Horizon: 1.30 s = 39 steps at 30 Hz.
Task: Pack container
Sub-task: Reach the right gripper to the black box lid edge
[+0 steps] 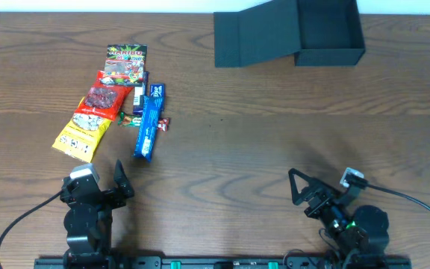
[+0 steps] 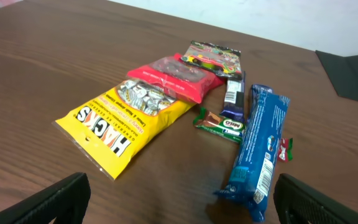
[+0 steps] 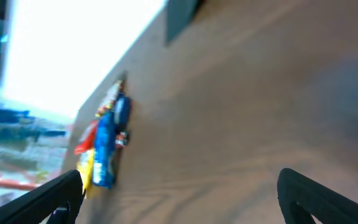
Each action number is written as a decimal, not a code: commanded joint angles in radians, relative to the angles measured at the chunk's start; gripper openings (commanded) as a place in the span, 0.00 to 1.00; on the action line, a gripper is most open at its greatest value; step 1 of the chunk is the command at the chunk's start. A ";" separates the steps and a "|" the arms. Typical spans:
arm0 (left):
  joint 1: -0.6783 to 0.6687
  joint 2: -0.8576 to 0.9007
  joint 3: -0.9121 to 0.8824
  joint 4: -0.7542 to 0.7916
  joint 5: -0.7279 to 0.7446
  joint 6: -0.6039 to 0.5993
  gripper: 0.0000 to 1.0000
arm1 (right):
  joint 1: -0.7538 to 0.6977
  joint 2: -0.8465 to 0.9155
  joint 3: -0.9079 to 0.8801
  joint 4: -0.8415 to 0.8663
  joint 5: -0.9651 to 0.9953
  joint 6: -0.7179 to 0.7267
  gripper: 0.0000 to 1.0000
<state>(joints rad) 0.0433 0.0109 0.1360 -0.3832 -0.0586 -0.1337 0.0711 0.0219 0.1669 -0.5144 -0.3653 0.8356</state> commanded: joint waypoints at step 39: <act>0.004 -0.006 -0.023 0.001 0.004 0.007 0.95 | -0.145 2.400 1.975 0.020 0.403 -0.793 0.95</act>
<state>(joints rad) 0.0441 0.0101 0.1345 -0.3775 -0.0551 -0.1337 -0.0635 2.3421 2.0399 -0.4694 0.0200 0.0635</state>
